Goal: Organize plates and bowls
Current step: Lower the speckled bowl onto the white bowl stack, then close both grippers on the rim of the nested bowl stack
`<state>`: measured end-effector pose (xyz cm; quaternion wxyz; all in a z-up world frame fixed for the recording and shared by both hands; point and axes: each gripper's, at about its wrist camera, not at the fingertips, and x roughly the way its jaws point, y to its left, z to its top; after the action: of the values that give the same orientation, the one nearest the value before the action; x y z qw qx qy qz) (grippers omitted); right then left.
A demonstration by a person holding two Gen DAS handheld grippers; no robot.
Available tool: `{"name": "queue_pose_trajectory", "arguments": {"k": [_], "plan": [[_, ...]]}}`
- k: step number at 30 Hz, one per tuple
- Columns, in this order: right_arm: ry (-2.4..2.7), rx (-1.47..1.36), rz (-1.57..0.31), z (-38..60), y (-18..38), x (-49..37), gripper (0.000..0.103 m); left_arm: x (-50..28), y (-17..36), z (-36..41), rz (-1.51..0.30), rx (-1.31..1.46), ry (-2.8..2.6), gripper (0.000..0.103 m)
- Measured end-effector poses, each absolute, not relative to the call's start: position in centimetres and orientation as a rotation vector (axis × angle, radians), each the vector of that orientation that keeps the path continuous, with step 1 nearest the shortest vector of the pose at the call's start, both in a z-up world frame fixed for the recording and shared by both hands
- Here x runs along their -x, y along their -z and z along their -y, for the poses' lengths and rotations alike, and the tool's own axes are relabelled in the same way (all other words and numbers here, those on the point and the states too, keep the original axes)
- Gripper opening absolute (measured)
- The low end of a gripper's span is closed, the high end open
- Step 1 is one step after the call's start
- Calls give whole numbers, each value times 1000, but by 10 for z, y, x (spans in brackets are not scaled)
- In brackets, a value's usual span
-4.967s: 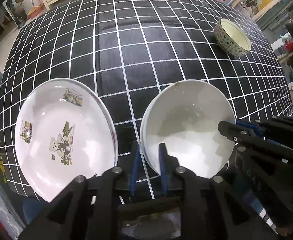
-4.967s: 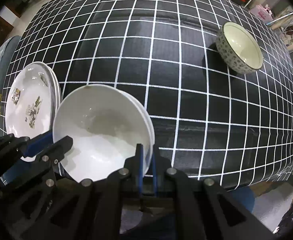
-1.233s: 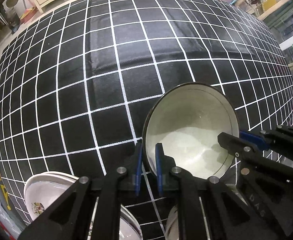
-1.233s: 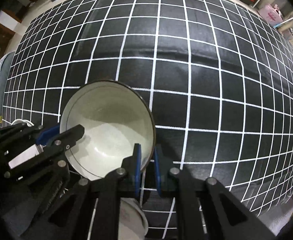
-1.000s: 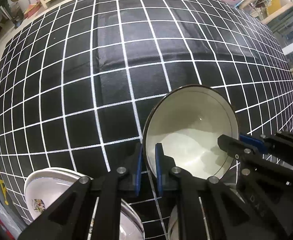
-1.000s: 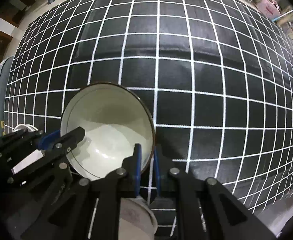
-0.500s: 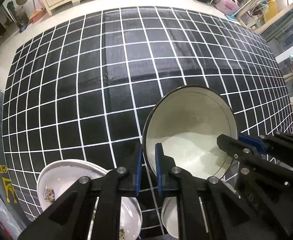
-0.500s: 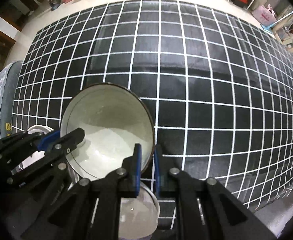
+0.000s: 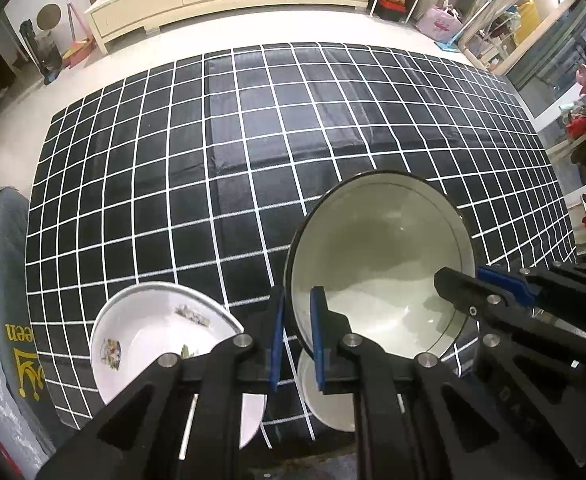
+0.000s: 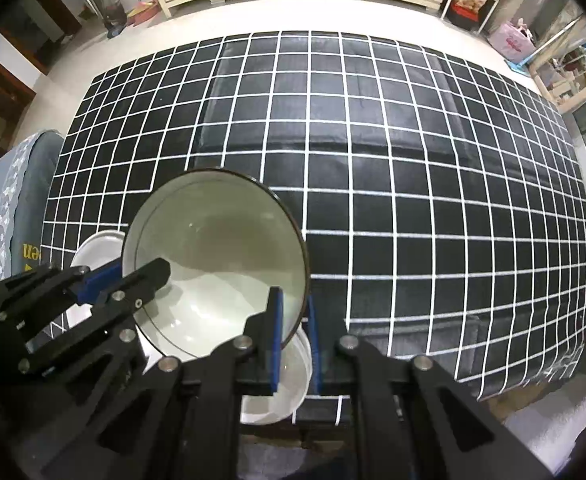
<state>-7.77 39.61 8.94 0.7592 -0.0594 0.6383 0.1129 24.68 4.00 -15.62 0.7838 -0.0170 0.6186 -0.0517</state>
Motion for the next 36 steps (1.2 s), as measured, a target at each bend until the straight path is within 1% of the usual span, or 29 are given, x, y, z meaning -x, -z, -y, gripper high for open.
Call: {"name": "queue_pose_trajectory", "arguments": {"k": [7, 10, 18, 22, 29, 32, 34, 36], "plan": [[-250, 125, -1397, -441, -108, 139, 15, -226, 158, -17, -1337, 23, 112, 11], [-251, 124, -1405, -440, -117, 165, 15, -219, 160, -14, -1347, 22, 115, 11], [-250, 129, -1433, -487, -124, 212, 15, -192, 175, -6, -1381, 25, 116, 11], [-249, 137, -1446, -502, -123, 237, 15, -186, 185, -5, -1401, 31, 120, 11], [-253, 138, -1466, -570, -115, 258, 15, -183, 199, -1, -1420, 29, 118, 11], [-254, 143, -1474, -585, -113, 260, 15, -181, 207, 0, -1428, 34, 118, 11], [-255, 147, -1477, -619, -110, 264, 15, -179, 211, -3, -1432, 38, 118, 11], [-254, 146, -1481, -651, -96, 285, 15, -178, 212, -4, -1435, 38, 117, 11]]}}
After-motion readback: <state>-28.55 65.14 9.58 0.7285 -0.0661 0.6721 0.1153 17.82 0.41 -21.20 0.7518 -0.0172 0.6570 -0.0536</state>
